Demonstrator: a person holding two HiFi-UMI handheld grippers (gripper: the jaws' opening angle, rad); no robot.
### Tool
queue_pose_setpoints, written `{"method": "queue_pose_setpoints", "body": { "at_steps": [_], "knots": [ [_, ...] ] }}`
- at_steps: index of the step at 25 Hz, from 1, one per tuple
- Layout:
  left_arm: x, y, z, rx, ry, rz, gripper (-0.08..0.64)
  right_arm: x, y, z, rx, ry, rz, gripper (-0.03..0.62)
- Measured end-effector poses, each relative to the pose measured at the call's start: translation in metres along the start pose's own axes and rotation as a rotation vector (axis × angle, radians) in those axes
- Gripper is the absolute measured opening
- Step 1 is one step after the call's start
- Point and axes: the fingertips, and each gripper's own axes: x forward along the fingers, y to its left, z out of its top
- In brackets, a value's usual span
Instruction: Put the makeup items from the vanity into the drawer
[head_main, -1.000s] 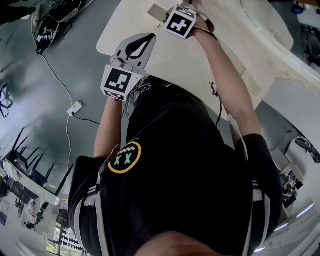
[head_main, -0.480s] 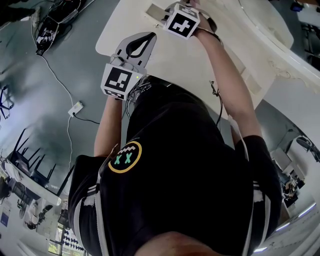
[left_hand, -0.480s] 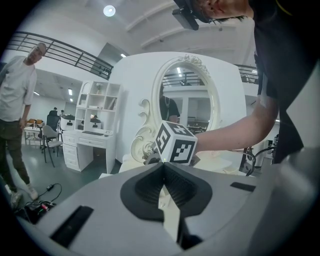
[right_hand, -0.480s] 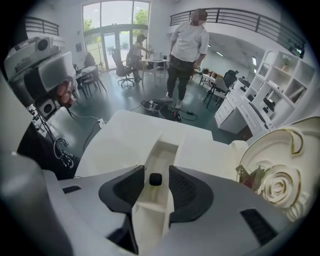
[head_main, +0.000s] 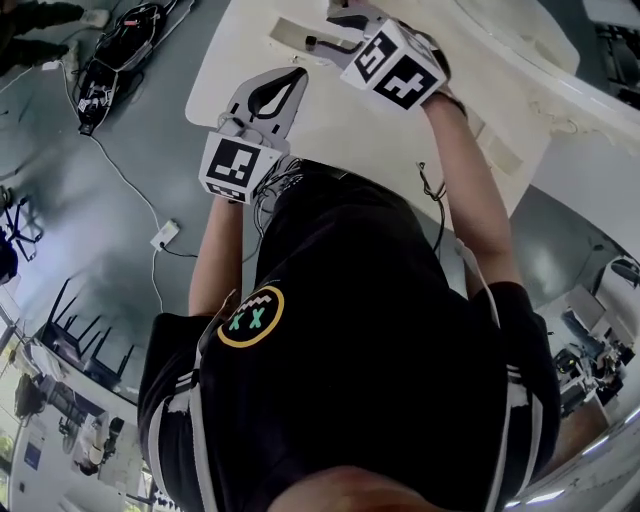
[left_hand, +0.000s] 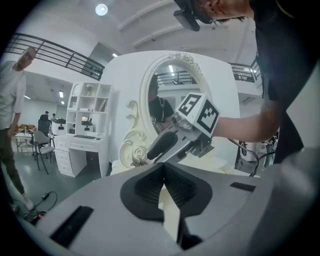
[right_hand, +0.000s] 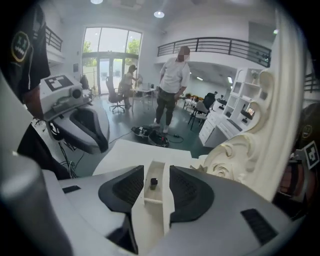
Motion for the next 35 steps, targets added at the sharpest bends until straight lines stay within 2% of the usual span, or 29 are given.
{"method": "queue_pose_setpoints", "body": {
  "at_steps": [5, 9, 14, 16, 19, 24, 30, 33, 35],
  "knots": [
    [0.022, -0.023, 0.018, 0.053, -0.006, -0.098, 0.020, -0.084, -0.009, -0.006, 0.065, -0.168, -0.189, 0.183],
    [0.048, -0.058, 0.035, 0.096, -0.025, -0.190, 0.020, -0.149, -0.009, -0.031, 0.134, -0.310, -0.328, 0.172],
    [0.081, -0.114, 0.057, 0.159, -0.072, -0.338, 0.020, -0.214, -0.001, -0.082, 0.232, -0.387, -0.518, 0.157],
    [0.091, -0.133, 0.063, 0.174, -0.078, -0.374, 0.020, -0.233, 0.006, -0.101, 0.259, -0.411, -0.568, 0.153],
    [0.102, -0.157, 0.070, 0.189, -0.085, -0.417, 0.020, -0.260, 0.014, -0.115, 0.261, -0.498, -0.641, 0.146],
    [0.108, -0.185, 0.080, 0.205, -0.110, -0.451, 0.020, -0.285, 0.030, -0.138, 0.361, -0.590, -0.704, 0.134],
    [0.110, -0.201, 0.086, 0.200, -0.111, -0.449, 0.020, -0.291, 0.041, -0.146, 0.398, -0.653, -0.723, 0.123],
    [0.111, -0.203, 0.083, 0.224, -0.110, -0.452, 0.020, -0.290, 0.044, -0.147, 0.402, -0.672, -0.742, 0.085],
    [0.110, -0.204, 0.085, 0.227, -0.110, -0.447, 0.020, -0.291, 0.046, -0.148, 0.404, -0.679, -0.754, 0.037]
  ]
}}
